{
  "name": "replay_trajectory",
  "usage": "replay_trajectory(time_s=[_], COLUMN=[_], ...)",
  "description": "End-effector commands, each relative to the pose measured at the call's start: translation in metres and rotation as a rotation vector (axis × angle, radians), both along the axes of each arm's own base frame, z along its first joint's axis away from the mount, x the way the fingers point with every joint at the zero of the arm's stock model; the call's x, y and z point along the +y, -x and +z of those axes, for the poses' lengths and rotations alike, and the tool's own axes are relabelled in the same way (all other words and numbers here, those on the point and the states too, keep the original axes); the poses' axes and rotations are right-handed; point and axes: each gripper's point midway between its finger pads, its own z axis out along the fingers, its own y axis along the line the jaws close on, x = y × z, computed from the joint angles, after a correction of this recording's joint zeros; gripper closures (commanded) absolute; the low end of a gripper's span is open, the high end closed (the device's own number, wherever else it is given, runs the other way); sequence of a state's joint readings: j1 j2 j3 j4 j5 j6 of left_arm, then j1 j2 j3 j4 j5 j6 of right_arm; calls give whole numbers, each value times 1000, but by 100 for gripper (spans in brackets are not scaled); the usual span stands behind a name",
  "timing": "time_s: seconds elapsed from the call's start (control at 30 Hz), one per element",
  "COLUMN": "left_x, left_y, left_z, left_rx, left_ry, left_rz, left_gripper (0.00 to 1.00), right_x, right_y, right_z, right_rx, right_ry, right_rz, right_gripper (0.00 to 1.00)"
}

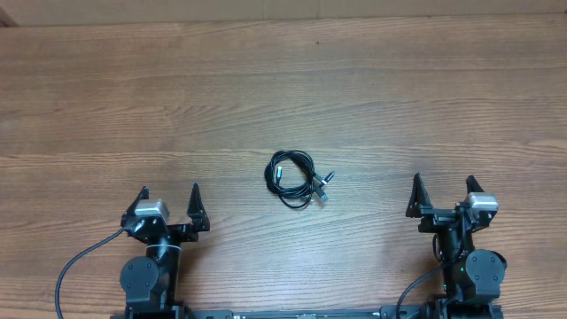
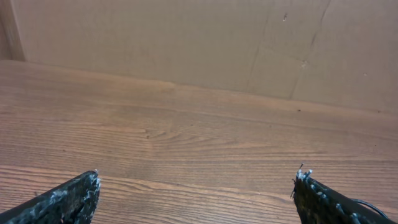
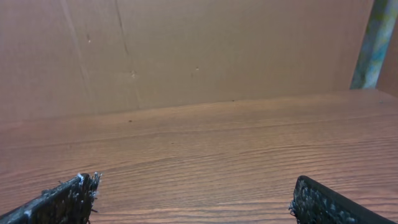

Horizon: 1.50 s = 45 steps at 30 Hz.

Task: Untangle cables

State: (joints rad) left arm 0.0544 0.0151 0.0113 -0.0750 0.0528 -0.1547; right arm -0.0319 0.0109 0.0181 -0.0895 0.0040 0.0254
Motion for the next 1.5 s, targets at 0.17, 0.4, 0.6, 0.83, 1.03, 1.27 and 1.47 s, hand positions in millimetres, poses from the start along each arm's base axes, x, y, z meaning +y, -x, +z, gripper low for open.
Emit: replay_trajectory(time_s=[0.17, 0.4, 0.6, 0.83, 1.03, 1.27, 1.47], left_x=[-2, -3, -3, -3, -4, -10, -11], left_y=[2, 14, 17, 17, 18, 16, 10], left_z=[4, 21, 22, 21, 26, 24, 31], left_rx=[10, 64, 83, 85, 78, 136, 209], left_ry=[-18, -22, -21, -20, -20, -11, -5], left_rz=[-16, -17, -17, -18, -25, -56, -65], left_gripper=[1, 0, 0, 0, 0, 0, 0], right_x=[1, 1, 1, 1, 1, 1, 1], right_y=[0, 0, 0, 0, 0, 0, 0], right_z=[-2, -2, -2, -2, -2, -2, -2], right_rx=[-2, -2, -2, -2, -2, -2, -2], right_ry=[1, 1, 1, 1, 1, 1, 1], right_rz=[2, 2, 2, 2, 2, 2, 2], right_gripper=[0, 0, 0, 0, 0, 0, 0])
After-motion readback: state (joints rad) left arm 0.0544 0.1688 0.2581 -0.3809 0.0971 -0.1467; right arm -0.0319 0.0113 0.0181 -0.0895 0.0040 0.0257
